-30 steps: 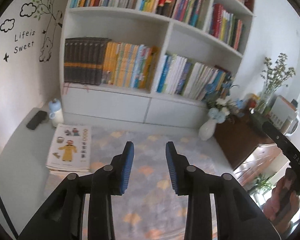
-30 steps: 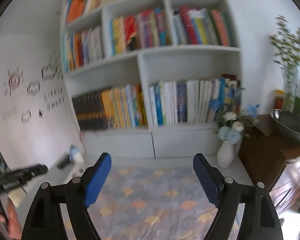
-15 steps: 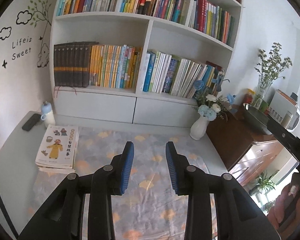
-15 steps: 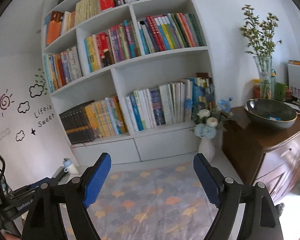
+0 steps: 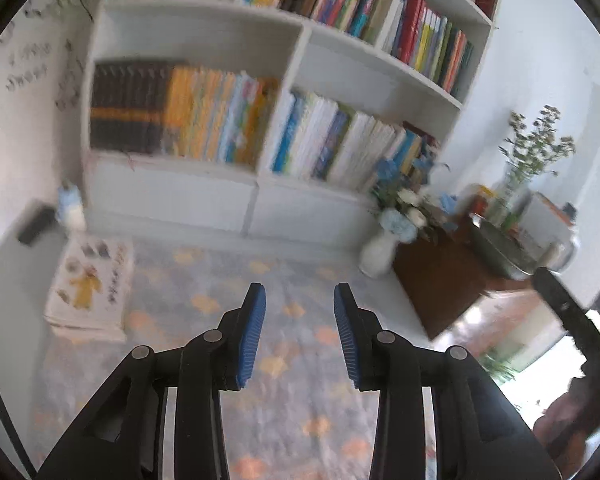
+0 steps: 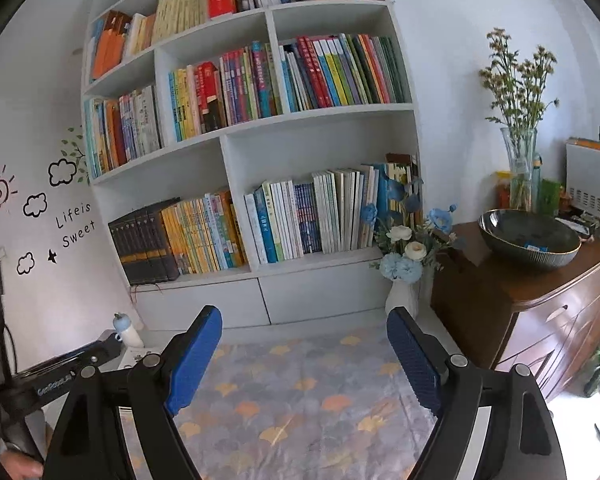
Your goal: Organize books
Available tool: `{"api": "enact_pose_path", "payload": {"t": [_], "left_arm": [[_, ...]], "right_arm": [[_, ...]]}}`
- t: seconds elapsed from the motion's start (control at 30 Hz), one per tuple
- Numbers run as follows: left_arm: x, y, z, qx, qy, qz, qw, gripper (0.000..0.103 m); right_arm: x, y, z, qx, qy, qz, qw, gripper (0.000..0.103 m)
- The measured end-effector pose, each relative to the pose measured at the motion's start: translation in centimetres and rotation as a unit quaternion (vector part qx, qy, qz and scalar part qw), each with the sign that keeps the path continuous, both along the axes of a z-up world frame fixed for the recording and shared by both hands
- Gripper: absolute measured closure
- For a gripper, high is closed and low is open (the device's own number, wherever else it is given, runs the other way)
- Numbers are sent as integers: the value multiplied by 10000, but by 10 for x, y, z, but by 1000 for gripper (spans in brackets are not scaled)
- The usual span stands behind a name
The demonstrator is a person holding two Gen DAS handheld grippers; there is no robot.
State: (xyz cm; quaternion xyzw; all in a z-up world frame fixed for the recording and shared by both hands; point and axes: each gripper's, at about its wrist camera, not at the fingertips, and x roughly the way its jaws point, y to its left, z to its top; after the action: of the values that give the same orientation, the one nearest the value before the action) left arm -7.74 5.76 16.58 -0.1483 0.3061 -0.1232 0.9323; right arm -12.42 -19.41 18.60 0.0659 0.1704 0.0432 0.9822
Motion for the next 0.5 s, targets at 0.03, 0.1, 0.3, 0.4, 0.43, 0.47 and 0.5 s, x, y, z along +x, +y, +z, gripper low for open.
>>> {"api": "enact_pose_path", "payload": {"t": [0.03, 0.1, 0.3, 0.4, 0.43, 0.47, 0.5], "left_arm": [[-2, 4, 3, 36, -101, -26, 9999, 70], [-4, 16, 10, 299, -238, 258, 9989, 60], [4, 44, -1, 606, -227, 655, 9958, 36], [8, 47, -13, 1124, -51, 740, 9909, 36], [9, 51, -18, 1171, 25, 739, 9904, 36], [10, 54, -24, 1197, 122, 738, 9900, 36], [11, 59, -30, 1210, 228, 738, 9896, 36]], "right_arm": [[-3, 4, 0, 27, 9, -12, 10000, 17], [-7, 14, -4, 46, 53, -56, 10000, 15], [0, 42, -19, -422, 346, -195, 9983, 15], [9, 55, -36, -552, 621, -157, 9964, 15], [13, 58, -42, -529, 723, -94, 9959, 15], [17, 61, -49, -483, 860, -14, 9951, 15], [22, 64, -56, -454, 995, 28, 9940, 15]]}}
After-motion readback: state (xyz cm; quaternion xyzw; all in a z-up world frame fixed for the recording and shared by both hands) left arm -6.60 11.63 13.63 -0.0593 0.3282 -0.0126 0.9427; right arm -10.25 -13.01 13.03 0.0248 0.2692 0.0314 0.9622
